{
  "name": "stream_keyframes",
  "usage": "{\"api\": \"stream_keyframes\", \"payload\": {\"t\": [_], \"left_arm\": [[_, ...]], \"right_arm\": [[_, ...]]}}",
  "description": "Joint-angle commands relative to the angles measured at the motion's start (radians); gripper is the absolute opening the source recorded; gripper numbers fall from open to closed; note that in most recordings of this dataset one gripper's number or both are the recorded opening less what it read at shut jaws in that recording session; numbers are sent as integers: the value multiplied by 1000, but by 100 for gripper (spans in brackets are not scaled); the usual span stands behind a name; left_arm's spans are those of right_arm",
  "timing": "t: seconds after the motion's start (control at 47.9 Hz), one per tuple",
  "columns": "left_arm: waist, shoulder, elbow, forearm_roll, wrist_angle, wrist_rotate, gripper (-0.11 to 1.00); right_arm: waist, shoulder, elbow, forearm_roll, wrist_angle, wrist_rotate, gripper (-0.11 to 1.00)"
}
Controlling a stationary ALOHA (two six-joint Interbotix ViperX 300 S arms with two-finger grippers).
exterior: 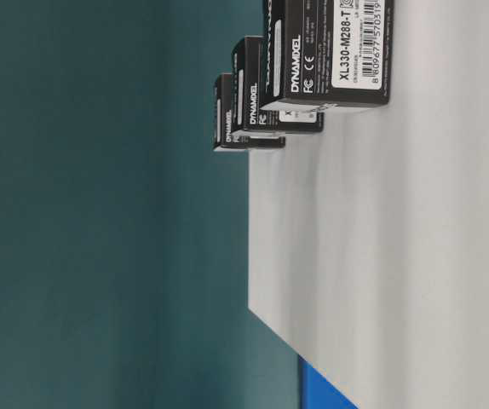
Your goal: Place the box from the white plastic tray onto the white base.
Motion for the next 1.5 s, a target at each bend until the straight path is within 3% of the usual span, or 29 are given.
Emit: {"api": "stream_keyframes", "payload": {"t": [0.0, 1.483], "left_arm": [[-3, 9, -23, 2, -5, -5, -7], [-3, 17, -23, 3, 51, -11, -7]], "right_arm": [[-2, 3, -3, -2, -12, -3, 98], [61, -14, 43, 2, -40, -12, 98]]}}
